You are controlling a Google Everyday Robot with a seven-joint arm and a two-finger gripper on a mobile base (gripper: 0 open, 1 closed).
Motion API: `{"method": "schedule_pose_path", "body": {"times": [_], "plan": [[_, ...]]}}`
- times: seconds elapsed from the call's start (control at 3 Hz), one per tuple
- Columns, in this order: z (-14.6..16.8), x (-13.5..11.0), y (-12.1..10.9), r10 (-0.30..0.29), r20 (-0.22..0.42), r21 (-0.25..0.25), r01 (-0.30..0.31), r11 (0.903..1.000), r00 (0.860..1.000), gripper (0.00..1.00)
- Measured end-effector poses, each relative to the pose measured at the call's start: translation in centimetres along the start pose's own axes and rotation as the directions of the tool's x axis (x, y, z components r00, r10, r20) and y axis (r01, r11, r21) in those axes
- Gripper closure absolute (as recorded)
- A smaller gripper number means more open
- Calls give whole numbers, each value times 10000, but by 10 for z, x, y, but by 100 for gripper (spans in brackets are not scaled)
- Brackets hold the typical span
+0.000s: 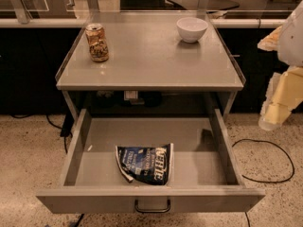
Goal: Pick blue chip bag from top drawer and place on counter
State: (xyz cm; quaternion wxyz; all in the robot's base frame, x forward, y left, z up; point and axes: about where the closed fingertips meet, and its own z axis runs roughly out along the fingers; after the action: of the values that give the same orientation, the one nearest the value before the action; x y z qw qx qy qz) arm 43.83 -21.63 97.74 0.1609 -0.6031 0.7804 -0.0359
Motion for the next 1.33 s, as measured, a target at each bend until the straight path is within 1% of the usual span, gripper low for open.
{"method": "schedule_pose_path", "body": {"times": [0.33, 0.67, 1.0, 1.33], "plan": [[0, 0, 0, 0, 0, 0, 0, 10000, 10000, 0], [10, -5, 3, -157, 59, 36, 157, 9999, 9999, 0], [51, -25, 15, -599, 409, -285, 610, 9977, 9974, 0], [98, -48, 28, -977, 814, -749, 1038, 9918, 9919, 0]]}}
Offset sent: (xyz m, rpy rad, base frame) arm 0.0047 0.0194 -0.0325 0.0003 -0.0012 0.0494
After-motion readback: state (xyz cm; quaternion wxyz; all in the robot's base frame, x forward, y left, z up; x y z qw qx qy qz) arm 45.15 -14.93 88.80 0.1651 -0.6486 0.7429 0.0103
